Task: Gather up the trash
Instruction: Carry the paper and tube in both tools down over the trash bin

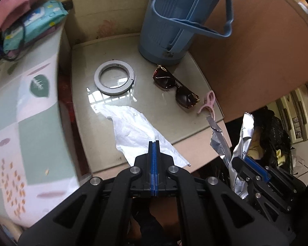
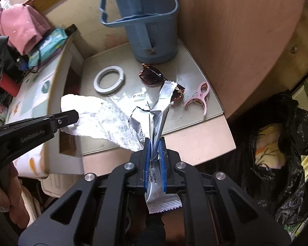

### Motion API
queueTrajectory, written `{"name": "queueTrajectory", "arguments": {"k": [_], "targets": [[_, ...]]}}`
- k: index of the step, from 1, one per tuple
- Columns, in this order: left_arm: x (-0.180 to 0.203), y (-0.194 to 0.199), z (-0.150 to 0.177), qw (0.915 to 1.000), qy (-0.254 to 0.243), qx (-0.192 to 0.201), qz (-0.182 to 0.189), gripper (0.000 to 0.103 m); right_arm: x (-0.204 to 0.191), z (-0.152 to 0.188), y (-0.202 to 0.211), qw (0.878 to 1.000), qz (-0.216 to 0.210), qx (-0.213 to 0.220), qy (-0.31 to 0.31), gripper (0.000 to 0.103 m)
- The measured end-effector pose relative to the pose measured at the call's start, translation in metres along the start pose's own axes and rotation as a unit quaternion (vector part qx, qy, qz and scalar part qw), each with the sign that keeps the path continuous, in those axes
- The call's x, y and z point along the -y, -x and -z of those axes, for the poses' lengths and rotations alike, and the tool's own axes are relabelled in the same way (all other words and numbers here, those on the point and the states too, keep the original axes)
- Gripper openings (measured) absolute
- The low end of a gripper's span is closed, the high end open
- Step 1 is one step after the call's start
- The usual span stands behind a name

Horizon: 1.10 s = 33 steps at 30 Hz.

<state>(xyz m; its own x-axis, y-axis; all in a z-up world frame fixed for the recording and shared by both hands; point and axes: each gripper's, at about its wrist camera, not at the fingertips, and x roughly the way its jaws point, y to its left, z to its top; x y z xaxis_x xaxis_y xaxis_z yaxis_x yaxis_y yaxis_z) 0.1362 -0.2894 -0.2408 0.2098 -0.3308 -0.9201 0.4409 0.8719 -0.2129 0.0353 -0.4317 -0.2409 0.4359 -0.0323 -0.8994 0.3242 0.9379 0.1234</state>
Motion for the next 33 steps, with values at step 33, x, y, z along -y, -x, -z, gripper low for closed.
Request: {"name": "queueTrajectory", "arguments": {"k": [33], "targets": [[-0.083, 0.092, 0.257, 0.9996, 0.013, -0.023, -0.008, 0.000, -0.132, 0.239, 0.086, 0.999, -0.018, -0.019, 0.039, 0.009]]}}
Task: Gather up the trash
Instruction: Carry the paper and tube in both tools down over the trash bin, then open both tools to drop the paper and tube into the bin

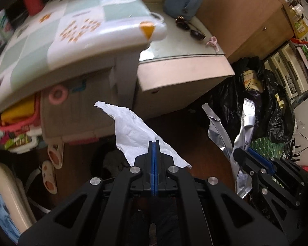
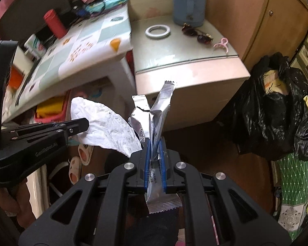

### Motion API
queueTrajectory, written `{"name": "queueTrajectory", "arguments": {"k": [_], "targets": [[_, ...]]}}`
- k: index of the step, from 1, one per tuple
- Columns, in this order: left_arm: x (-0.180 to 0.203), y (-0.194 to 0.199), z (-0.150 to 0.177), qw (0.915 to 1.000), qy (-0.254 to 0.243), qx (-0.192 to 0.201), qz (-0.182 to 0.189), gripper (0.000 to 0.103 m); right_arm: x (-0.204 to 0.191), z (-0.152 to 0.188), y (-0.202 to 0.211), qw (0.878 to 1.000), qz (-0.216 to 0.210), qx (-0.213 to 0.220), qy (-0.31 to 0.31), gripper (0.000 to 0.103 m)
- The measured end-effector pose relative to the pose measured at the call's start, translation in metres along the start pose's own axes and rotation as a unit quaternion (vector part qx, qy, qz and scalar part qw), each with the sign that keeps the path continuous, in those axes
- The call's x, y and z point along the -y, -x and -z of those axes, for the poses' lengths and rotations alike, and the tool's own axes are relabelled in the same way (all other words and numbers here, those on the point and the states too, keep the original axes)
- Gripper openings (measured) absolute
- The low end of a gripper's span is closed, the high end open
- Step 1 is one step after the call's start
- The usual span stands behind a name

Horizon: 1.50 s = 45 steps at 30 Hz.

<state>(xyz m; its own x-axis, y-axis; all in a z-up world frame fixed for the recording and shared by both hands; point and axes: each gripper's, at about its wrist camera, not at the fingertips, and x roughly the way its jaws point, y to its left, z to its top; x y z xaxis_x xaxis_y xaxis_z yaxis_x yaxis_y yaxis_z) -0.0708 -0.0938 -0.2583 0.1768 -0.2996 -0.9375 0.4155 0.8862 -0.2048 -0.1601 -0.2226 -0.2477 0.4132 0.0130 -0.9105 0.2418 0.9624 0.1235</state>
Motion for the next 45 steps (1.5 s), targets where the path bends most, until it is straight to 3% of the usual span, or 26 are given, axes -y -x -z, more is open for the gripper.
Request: {"name": "queueTrajectory", "arguments": {"k": [10, 18, 34, 45], "targets": [[-0.048, -0.018, 0.050, 0.9988, 0.044, -0.015, -0.017, 0.000, -0.044, 0.037, -0.035, 0.998, -0.022, -0.032, 0.044, 0.009], [-0.084, -0.055, 0.081, 0.9961, 0.073, -0.036, -0.033, 0.000, -0.060, 0.062, -0.089, 0.994, -0.032, -0.074, 0.070, 0.009], [-0.157, -0.216, 0.157, 0.9854, 0.132, -0.097, -0.046, 0.000, -0.076, 0.131, -0.269, 0.978, -0.036, -0.167, 0.123, 0.010], [-0.191, -0.285, 0.166, 0.9841, 0.138, -0.104, -0.038, 0.000, -0.083, 0.153, -0.349, 0.972, -0.029, -0.191, 0.131, 0.012]]}}
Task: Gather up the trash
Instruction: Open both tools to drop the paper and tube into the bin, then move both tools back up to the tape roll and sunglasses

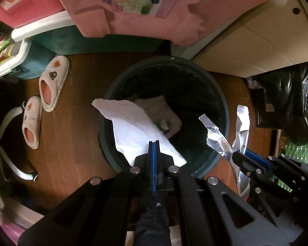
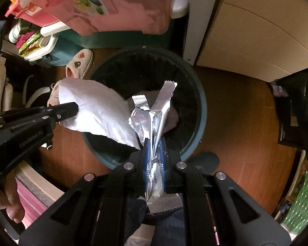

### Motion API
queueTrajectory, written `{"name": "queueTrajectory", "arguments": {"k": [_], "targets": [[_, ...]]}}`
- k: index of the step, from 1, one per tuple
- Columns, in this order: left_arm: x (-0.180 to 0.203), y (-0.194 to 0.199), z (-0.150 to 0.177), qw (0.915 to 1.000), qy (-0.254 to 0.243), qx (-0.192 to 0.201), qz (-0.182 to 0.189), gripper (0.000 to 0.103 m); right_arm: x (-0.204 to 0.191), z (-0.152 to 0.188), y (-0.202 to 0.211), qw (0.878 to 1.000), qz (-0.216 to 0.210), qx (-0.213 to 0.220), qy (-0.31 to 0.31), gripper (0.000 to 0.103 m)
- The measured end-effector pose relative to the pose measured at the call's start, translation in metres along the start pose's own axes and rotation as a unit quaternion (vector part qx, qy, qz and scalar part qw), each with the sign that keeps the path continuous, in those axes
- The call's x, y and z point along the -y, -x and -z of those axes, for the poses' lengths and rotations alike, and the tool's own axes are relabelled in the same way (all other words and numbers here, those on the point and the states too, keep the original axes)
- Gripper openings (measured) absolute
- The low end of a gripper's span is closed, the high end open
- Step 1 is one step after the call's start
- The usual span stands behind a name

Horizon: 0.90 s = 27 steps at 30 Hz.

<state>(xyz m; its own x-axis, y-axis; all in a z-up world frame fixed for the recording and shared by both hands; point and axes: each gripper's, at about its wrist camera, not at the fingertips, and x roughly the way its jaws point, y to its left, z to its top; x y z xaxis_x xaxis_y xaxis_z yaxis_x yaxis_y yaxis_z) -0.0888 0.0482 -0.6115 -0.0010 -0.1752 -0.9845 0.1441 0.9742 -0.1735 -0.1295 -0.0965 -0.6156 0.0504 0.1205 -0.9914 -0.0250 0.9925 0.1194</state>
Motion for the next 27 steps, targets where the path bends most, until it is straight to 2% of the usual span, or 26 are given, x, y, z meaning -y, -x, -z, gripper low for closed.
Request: {"name": "queueTrajectory", "arguments": {"k": [3, 4, 6, 8, 11, 13, 15, 16, 20, 21, 23, 25, 27], "targets": [[0.001, -0.008, -0.005, 1.0000, -0.002, -0.003, 0.003, 0.000, 0.002, -0.005, -0.008, 1.000, 0.002, 0.000, 0.004, 0.020], [0.002, -0.010, -0.006, 1.0000, -0.002, -0.004, 0.005, 0.000, 0.003, -0.006, -0.010, 1.000, 0.004, 0.000, 0.006, 0.027], [0.003, -0.013, -0.007, 1.0000, 0.000, -0.006, 0.006, 0.001, 0.004, -0.007, -0.011, 1.000, 0.007, 0.001, 0.006, 0.034], [0.004, -0.013, -0.008, 0.9999, 0.002, -0.005, 0.013, 0.001, 0.005, -0.008, -0.010, 1.000, 0.008, 0.005, 0.004, 0.048], [0.007, -0.013, -0.009, 0.9999, 0.000, -0.006, 0.015, 0.005, 0.007, -0.008, -0.008, 1.000, 0.009, 0.006, 0.000, 0.053], [0.009, -0.014, -0.011, 0.9999, -0.001, -0.008, 0.014, 0.009, 0.009, -0.007, -0.006, 1.000, 0.008, 0.008, -0.003, 0.063], [0.010, -0.013, -0.012, 0.9999, 0.000, -0.008, 0.014, 0.015, 0.011, -0.007, -0.004, 1.000, 0.009, 0.008, -0.005, 0.064], [0.011, -0.012, -0.012, 0.9999, 0.001, -0.008, 0.014, 0.021, 0.011, -0.006, -0.003, 1.000, 0.010, 0.007, -0.006, 0.064], [0.015, -0.005, -0.012, 0.9999, 0.004, -0.003, 0.015, 0.045, 0.015, -0.003, 0.008, 1.000, 0.014, 0.016, -0.017, 0.080], [0.016, -0.002, -0.012, 0.9999, 0.005, -0.003, 0.014, 0.048, 0.016, -0.003, 0.013, 1.000, 0.014, 0.017, -0.020, 0.081], [0.018, 0.007, -0.012, 0.9999, 0.010, 0.001, 0.004, 0.066, 0.019, -0.001, 0.024, 0.999, 0.016, 0.020, -0.027, 0.086], [0.020, 0.018, -0.012, 0.9998, 0.014, 0.007, -0.008, 0.079, 0.021, 0.000, 0.036, 0.999, 0.020, 0.023, -0.033, 0.089], [0.023, 0.032, -0.012, 0.9996, 0.014, 0.011, -0.022, 0.085, 0.023, 0.000, 0.048, 0.999, 0.021, 0.024, -0.038, 0.090]]}}
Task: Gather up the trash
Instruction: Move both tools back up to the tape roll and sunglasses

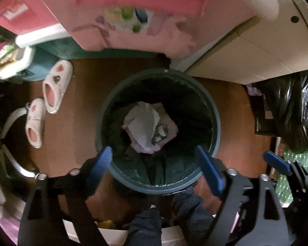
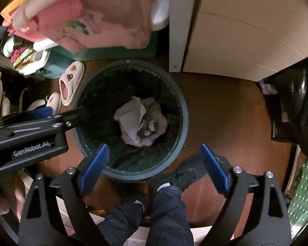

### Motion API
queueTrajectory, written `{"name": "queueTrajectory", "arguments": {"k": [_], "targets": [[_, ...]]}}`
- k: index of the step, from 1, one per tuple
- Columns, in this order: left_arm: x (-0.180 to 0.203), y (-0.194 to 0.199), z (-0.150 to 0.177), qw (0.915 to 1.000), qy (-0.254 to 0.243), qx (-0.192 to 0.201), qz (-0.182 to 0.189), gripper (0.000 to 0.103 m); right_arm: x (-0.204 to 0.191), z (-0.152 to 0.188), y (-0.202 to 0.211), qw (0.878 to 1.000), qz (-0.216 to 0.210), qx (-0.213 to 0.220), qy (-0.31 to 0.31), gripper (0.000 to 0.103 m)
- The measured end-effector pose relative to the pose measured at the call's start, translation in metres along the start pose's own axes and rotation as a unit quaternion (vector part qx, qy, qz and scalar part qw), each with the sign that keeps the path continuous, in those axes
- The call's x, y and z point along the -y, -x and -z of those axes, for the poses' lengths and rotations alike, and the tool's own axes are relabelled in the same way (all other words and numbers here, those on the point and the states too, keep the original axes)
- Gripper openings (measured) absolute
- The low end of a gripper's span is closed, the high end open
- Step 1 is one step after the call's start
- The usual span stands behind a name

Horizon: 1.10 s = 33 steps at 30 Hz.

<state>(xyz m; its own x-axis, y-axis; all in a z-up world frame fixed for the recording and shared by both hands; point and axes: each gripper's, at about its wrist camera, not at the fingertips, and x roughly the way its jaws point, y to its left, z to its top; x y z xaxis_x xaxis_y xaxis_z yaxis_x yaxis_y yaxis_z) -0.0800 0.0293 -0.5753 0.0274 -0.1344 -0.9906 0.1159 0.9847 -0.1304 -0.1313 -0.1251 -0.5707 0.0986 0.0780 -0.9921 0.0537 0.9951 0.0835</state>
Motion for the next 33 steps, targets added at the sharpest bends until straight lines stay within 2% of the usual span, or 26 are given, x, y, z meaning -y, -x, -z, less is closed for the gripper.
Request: {"name": "queueTrajectory", "arguments": {"k": [10, 23, 33], "targets": [[0.023, 0.086, -0.010, 0.9996, -0.024, 0.016, -0.006, 0.089, 0.012, -0.007, 0.095, 0.999, 0.012, 0.035, -0.033, 0.093], [0.081, 0.232, -0.021, 0.9963, -0.070, 0.048, 0.015, 0.090, 0.041, -0.008, 0.261, 0.990, 0.025, 0.108, -0.081, 0.093], [0.126, 0.316, -0.035, 0.9907, -0.109, 0.072, 0.038, 0.090, 0.062, -0.008, 0.349, 0.981, 0.036, 0.155, -0.110, 0.094]]}}
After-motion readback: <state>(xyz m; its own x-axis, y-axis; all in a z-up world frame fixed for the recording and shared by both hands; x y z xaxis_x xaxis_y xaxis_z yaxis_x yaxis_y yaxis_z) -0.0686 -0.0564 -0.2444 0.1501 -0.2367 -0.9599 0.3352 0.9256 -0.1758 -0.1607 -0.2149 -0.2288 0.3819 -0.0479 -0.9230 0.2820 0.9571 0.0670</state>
